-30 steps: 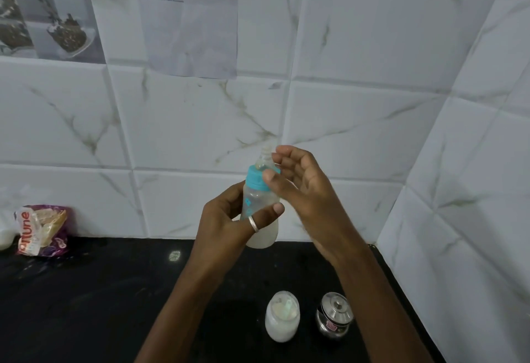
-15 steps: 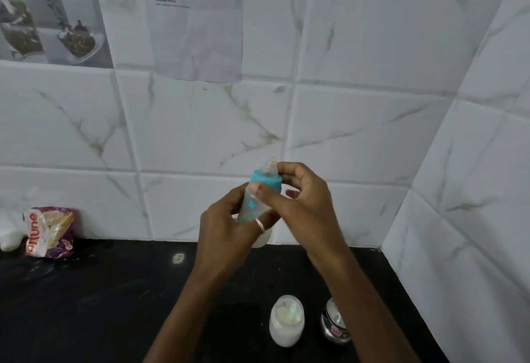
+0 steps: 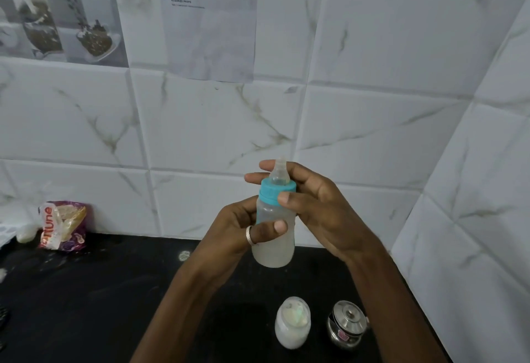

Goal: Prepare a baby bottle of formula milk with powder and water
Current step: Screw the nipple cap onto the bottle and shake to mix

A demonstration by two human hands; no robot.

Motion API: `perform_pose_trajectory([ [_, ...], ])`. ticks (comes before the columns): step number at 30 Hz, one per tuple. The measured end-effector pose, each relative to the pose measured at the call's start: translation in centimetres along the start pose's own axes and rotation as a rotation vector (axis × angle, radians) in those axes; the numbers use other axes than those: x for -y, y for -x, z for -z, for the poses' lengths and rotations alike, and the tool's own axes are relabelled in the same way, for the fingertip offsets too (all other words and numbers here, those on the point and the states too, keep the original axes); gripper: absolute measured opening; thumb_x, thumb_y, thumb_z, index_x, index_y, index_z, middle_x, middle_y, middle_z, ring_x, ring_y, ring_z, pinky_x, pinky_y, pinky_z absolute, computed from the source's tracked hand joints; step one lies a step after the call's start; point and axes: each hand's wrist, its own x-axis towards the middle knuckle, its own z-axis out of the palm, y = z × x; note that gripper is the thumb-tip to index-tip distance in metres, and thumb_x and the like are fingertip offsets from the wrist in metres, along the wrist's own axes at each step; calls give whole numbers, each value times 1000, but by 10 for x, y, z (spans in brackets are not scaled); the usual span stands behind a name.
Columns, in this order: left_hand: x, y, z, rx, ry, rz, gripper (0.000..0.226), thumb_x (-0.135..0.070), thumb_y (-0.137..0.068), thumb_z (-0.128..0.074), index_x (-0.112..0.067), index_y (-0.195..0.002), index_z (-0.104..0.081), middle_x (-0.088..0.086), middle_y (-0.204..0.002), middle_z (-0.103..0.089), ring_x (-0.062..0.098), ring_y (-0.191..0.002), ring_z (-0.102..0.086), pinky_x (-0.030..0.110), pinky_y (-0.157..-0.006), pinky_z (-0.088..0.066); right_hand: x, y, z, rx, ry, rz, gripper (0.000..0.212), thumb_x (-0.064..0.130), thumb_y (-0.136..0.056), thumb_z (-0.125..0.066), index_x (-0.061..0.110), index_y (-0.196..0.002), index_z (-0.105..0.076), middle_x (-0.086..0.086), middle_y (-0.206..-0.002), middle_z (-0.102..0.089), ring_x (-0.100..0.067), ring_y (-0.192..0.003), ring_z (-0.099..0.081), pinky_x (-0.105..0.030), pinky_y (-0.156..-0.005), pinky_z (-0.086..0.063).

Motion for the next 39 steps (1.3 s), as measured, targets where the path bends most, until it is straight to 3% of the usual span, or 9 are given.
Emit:
perform_pose_trajectory([
  [4,-2,-1,-6,-119,-144,-43,46,-45,-74,-77,-26,-116,-74,-1,-109,-77,18,-103,-72,27,-82,-56,0,-1,-7,-185,32,0,35,21,-94,-70,21,-128,-63,3,-123,-74,-15,-119,-67,-29,-97,-56],
  [9,-2,0,-15,-238,-250,-111,43,-34,-86,-78,-23,-127,-69,-7,-109,-78,12,-103,-73,23,-79,-57,-8,-2,-26,-411,96,-56,45,34,-90,-75,24,-132,-63,8,-124,-70,-11,-120,-65,-34,-94,-60],
  [13,-6,2,-6,-129,-173,-58,48,-47,-76,-77,-25,-118,-74,-1,-110,-77,18,-105,-72,29,-84,-57,-3,-1,-16,-244,88,-22,49,45,-86,-70,30,-131,-59,9,-127,-70,-11,-121,-65,-31,-97,-57],
  [17,-9,1,1,-5,-63,-43,40,-42,-73,-75,-25,-110,-78,6,-111,-77,25,-105,-72,29,-87,-58,8,0,-9,-78,16,1,44,33,-96,-61,24,-139,-53,6,-132,-69,-15,-126,-63,-29,-100,-54],
  [21,-7,0,3,2,-93,-52,41,-44,-71,-76,-27,-109,-77,3,-110,-77,22,-104,-72,30,-87,-58,6,-1,-7,-74,-2,16,44,33,-94,-61,20,-136,-57,1,-128,-72,-19,-126,-63,-32,-101,-54],
  [28,4,2,-12,-253,-330,-204,42,-31,-89,-78,-25,-130,-67,-14,-111,-76,8,-104,-72,21,-81,-57,-9,-3,-23,-288,17,-24,46,42,-84,-69,30,-129,-64,8,-118,-73,-10,-117,-66,-28,-91,-58],
  [32,19,4,-23,-429,-426,-287,43,-20,-86,-64,-43,-122,-62,-17,-98,-76,9,-86,-75,28,-68,-63,-17,-4,-44,-473,91,-47,51,39,-91,-71,24,-138,-61,12,-120,-69,1,-112,-65,-24,-90,-59],
  [35,29,4,-25,-495,-468,-320,51,-9,-88,-62,-47,-121,-62,-13,-92,-77,15,-79,-75,43,-63,-63,-19,-3,-55,-551,156,-47,35,39,-93,-70,31,-126,-63,20,-107,-69,12,-101,-63,-17,-81,-59],
  [39,32,6,-29,-555,-517,-367,47,-10,-98,-66,-52,-120,-58,-16,-85,-76,10,-70,-74,30,-57,-60,-25,-5,-62,-614,251,-35,16,43,-93,-70,42,-107,-61,28,-93,-68,7,-93,-66,-27,-83,-61],
])
